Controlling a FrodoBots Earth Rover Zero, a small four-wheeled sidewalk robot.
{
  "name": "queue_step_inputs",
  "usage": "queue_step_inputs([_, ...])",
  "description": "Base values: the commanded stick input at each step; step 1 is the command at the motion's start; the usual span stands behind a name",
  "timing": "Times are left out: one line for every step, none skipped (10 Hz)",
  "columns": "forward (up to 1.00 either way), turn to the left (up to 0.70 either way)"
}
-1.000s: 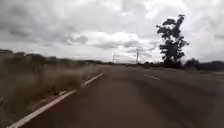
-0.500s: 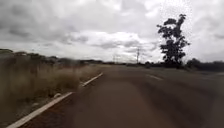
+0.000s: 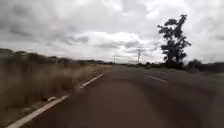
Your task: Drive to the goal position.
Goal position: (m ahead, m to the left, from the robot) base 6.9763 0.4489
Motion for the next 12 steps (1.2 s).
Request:
queue_step_inputs([0.50, 0.00])
queue_step_inputs([0.50, 0.00])
queue_step_inputs([0.50, 0.00])
queue_step_inputs([0.50, 0.00])
queue_step_inputs([0.50, 0.00])
queue_step_inputs([0.50, 0.00])
queue_step_inputs([0.50, 0.00])
queue_step_inputs([0.50, 0.00])
queue_step_inputs([0.50, 0.00])
queue_step_inputs([0.50, 0.00])
queue_step_inputs([0.50, 0.00])
queue_step_inputs([0.50, 0.00])
